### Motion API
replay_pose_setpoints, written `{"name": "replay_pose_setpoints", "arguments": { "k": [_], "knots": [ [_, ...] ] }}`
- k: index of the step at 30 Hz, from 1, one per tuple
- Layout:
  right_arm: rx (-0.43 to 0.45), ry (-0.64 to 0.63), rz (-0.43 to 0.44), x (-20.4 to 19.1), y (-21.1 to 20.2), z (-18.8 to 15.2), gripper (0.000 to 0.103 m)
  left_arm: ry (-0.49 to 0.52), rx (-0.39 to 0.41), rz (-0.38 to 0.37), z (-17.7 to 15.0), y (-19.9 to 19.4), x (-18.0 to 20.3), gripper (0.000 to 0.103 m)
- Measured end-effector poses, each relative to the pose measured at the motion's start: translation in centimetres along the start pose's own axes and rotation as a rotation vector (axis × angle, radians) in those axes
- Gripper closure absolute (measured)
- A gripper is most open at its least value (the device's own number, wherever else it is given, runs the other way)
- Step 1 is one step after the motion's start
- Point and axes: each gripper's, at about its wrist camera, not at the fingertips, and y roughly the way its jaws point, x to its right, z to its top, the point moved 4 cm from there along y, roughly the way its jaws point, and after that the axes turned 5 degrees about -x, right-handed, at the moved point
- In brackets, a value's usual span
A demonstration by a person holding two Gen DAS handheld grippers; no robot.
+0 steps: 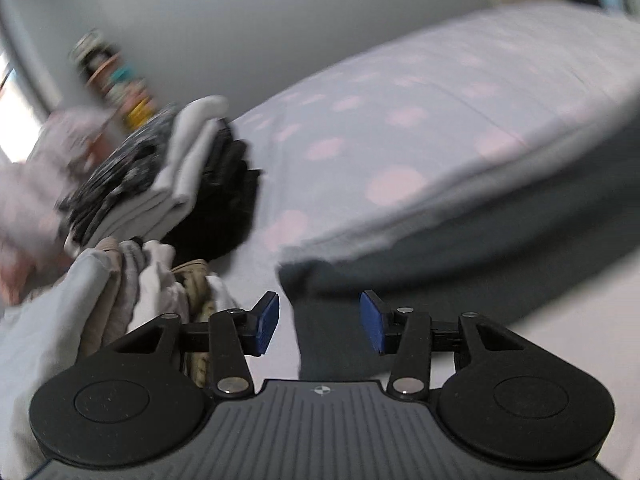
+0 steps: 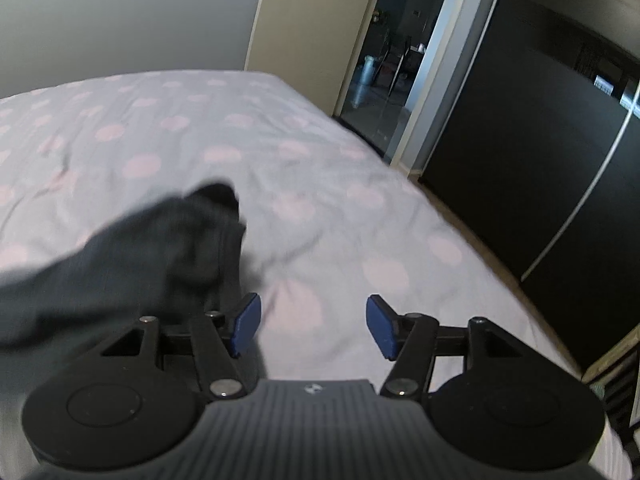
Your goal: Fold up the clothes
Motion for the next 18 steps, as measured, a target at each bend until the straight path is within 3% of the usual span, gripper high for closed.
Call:
{"name": "replay_pose_setpoints", "arguments": {
  "k": [4,8,10,11,12,18],
  "knots": [
    [-0.055,0.028,0.012,1.9,-2.1,-5.2,0.041,0.244,-0.022,0.047,-3.1,1.5,3.6,0.05],
    [-0.115,0.046,-0.005,4.3,-3.9,-10.0,0.041,0.35,-0.081,0.097,-4.4,4.9,5.3,0.052],
    [-0.146,0.069,-0.023,5.7,-4.7,-12.1,0.041,0.379,-0.108,0.132,-4.2,6.2,5.8,0.075],
    [-0.161,0.08,-0.031,6.3,-5.1,-13.2,0.041,0.39,-0.127,0.146,-4.0,6.7,6.0,0.082],
    [-0.172,0.095,-0.04,7.0,-5.5,-14.0,0.041,0.389,-0.147,0.157,-3.8,7.1,6.2,0.1],
    [-0.224,0.154,-0.082,10.5,-6.9,-18.4,0.041,0.311,-0.148,0.189,-3.2,4.8,4.1,0.1]
  ]
}}
